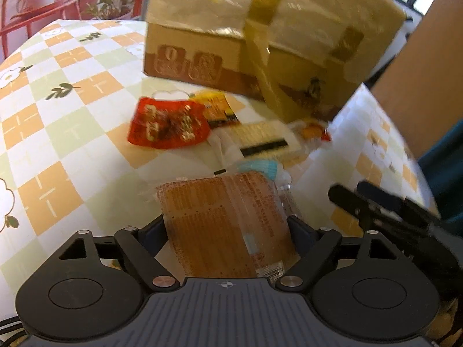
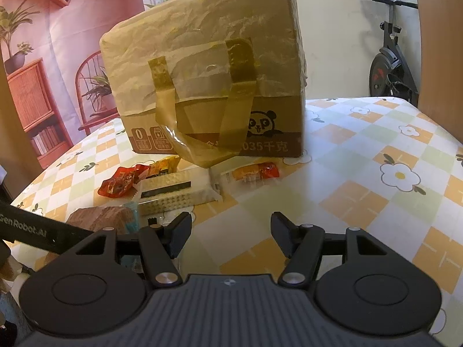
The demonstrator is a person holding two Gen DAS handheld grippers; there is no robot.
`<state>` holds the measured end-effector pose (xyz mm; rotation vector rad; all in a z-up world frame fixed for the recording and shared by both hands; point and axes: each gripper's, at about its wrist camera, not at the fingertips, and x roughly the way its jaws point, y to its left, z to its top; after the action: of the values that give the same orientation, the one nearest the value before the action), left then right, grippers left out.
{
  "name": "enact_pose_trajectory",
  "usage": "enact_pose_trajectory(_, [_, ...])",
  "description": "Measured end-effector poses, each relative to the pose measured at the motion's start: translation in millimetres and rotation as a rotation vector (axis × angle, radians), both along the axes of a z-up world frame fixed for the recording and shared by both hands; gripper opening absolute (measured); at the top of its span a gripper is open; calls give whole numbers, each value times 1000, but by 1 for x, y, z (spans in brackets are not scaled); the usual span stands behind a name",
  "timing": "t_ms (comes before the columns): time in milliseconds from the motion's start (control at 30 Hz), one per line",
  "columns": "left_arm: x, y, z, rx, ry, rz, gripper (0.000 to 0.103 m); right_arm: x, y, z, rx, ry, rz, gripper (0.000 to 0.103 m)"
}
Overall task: Organize snacks
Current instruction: 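Grasp the brown bread bag with the left tool while the right tool reaches a clear packet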
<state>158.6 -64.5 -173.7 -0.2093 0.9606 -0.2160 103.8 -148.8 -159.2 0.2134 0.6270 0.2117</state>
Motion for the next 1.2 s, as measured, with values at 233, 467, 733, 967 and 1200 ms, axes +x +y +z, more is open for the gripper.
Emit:
enact_pose_trajectory(233, [-3, 29, 20, -20, -70, 60, 84, 0, 7, 3, -8, -1, 34, 64])
enact_pose_trajectory(467, [-6, 59, 27, 44, -131, 142, 84, 5, 28, 1, -30, 36, 124, 64])
enact_pose_trajectory(733, [-5, 71, 14, 75, -150, 163, 84, 11, 56, -4, -81, 79, 210, 64])
enact_pose_trajectory(967, [-12, 75, 3, 61, -170, 149, 83, 10, 68, -6, -167, 71, 206, 49])
enact_pose_trajectory(1200, [-18, 74, -4, 56, -198, 140, 82, 10, 54, -5, -171, 58, 126, 47])
